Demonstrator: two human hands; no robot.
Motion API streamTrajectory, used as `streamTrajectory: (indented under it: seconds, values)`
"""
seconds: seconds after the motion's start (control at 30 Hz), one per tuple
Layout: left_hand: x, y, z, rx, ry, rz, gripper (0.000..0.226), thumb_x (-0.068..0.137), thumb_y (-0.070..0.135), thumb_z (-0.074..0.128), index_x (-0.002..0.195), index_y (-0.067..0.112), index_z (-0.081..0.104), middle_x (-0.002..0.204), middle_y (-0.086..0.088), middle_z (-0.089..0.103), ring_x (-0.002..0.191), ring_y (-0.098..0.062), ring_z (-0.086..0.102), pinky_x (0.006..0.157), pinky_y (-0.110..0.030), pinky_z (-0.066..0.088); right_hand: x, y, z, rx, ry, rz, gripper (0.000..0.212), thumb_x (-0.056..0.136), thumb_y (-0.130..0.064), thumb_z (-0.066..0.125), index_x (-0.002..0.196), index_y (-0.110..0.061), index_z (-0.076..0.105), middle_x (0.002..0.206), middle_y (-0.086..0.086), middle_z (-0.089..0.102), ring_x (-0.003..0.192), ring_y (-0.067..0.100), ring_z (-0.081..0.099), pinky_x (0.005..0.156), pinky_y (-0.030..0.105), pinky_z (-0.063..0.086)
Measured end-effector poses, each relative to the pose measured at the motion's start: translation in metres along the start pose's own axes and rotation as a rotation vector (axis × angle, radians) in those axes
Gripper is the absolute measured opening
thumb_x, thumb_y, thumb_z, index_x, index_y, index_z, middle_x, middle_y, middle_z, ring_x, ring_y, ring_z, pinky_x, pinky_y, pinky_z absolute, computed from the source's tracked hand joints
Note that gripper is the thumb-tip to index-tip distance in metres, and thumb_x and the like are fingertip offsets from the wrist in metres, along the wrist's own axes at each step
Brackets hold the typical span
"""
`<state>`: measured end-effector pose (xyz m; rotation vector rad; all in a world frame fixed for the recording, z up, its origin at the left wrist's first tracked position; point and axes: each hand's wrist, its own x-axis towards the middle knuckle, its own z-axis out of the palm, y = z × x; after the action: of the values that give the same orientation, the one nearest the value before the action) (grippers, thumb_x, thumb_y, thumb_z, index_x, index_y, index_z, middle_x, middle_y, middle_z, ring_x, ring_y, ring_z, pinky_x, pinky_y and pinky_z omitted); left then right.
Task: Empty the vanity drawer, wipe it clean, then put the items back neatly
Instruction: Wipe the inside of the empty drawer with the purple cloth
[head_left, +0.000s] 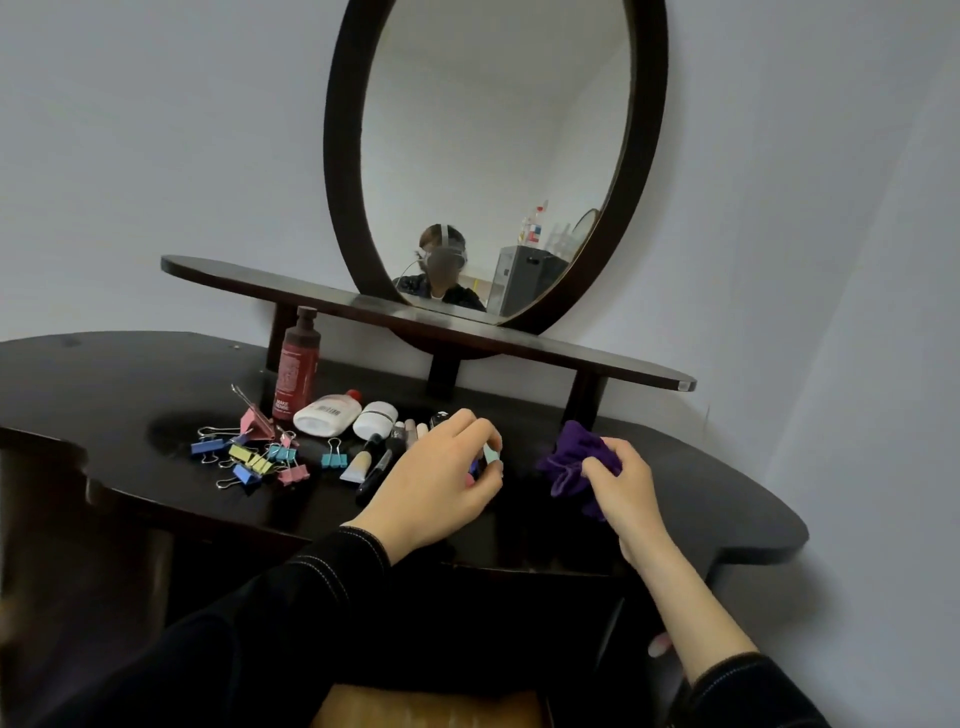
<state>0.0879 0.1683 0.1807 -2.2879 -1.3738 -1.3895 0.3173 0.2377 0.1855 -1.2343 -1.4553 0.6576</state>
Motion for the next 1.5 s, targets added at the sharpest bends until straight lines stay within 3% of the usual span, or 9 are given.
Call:
streamTrajectory:
  seconds: [0.23, 0.4, 0.77, 0.9, 1.0, 1.1, 1.2, 1.37, 1.5]
  values:
    - [-0.026, 0.041, -0.014, -0.09, 0.037, 0.114, 0.041, 0.092, 0.046, 0.06, 0.126, 0.024, 0.055, 0.119, 0.015, 0.047, 0.098, -0.004, 0.053, 0.078, -0.027, 0.052, -0.07, -0.027, -0.024, 0.338, -0.215, 0.086, 0.041, 0.088, 0.003, 0.052, 0.115, -0.021, 0.072, 0.108, 0.007, 0.076, 0.106, 0.029, 0.07, 0.096, 0.041, 0.054]
    - [-0.093, 0.091, 0.0, -0.473, 0.022, -0.006, 0.071, 0.083, 0.056, 0.071, 0.144, 0.04, 0.04, 0.14, 0.015, 0.044, 0.128, -0.008, 0.051, 0.098, -0.014, 0.042, -0.146, -0.019, -0.023, 0.562, -0.403, 0.033, 0.052, 0.066, -0.001, 0.055, 0.113, -0.014, 0.072, 0.109, 0.016, 0.073, 0.097, 0.022, 0.068, 0.086, 0.031, 0.054]
    - [-0.212, 0.056, 0.001, -0.741, -0.329, -0.453, 0.04, 0.085, -0.008, 0.07, 0.12, 0.008, 0.063, 0.112, -0.01, 0.067, 0.103, -0.025, 0.067, 0.09, -0.044, 0.056, -0.25, 0.069, 0.022, 0.575, -0.542, 0.429, 0.049, 0.075, -0.017, 0.072, 0.121, -0.006, 0.061, 0.118, 0.017, 0.069, 0.103, 0.029, 0.07, 0.079, 0.035, 0.058]
    - [-0.233, 0.032, -0.007, -0.765, -0.455, -0.432, 0.043, 0.073, -0.019, 0.066, 0.111, 0.0, 0.068, 0.115, -0.017, 0.065, 0.108, -0.032, 0.064, 0.096, -0.048, 0.052, -0.257, 0.084, 0.036, 0.664, -0.65, 0.704, 0.056, 0.091, -0.049, 0.059, 0.135, -0.014, 0.061, 0.131, 0.014, 0.067, 0.122, 0.031, 0.063, 0.103, 0.05, 0.049]
    - [-0.241, 0.024, -0.013, -0.761, -0.594, -0.372, 0.055, 0.068, -0.022, 0.057, 0.114, 0.005, 0.071, 0.123, -0.007, 0.061, 0.118, -0.025, 0.061, 0.101, -0.041, 0.05, -0.264, 0.094, 0.053, 0.733, -0.905, 0.822, 0.066, 0.082, -0.043, 0.08, 0.136, -0.011, 0.063, 0.137, 0.021, 0.063, 0.127, 0.041, 0.059, 0.104, 0.056, 0.05]
    - [-0.251, 0.012, -0.016, -0.665, -0.579, -0.397, 0.066, 0.074, -0.019, 0.057, 0.13, 0.016, 0.062, 0.128, 0.003, 0.061, 0.122, -0.018, 0.058, 0.102, -0.036, 0.05, -0.271, 0.099, 0.073, 0.631, -1.085, 0.834, 0.078, 0.074, -0.032, 0.092, 0.138, -0.009, 0.055, 0.125, 0.024, 0.068, 0.102, 0.044, 0.069, 0.075, 0.045, 0.062]
    - [-0.263, -0.016, -0.026, -0.413, -0.509, -0.453, 0.072, 0.078, -0.009, 0.058, 0.14, 0.026, 0.051, 0.131, 0.014, 0.058, 0.122, -0.008, 0.05, 0.099, -0.03, 0.048, -0.269, 0.11, 0.094, 0.394, -1.009, 0.734, 0.079, 0.067, -0.033, 0.095, 0.131, -0.007, 0.056, 0.101, 0.019, 0.073, 0.077, 0.028, 0.067, 0.055, 0.031, 0.053]
    - [-0.281, -0.084, -0.05, -0.039, -0.151, -0.636, 0.044, 0.08, 0.002, 0.059, 0.116, 0.026, 0.066, 0.109, 0.011, 0.059, 0.105, -0.011, 0.054, 0.09, -0.033, 0.048, -0.247, 0.138, 0.13, -0.021, -0.875, 0.602, 0.063, 0.071, -0.011, 0.086, 0.126, -0.022, 0.057, 0.102, 0.009, 0.074, 0.07, 0.022, 0.073, 0.057, 0.03, 0.056]
    - [-0.294, -0.133, -0.037, 0.017, -0.114, -0.988, 0.035, 0.095, 0.034, 0.059, 0.128, 0.023, 0.053, 0.115, 0.001, 0.053, 0.108, -0.019, 0.055, 0.09, -0.034, 0.047, -0.224, 0.152, 0.179, -0.158, -0.832, 0.366, 0.051, 0.079, -0.008, 0.08, 0.11, -0.041, 0.056, 0.102, -0.003, 0.068, 0.076, 0.017, 0.072, 0.058, 0.027, 0.059]
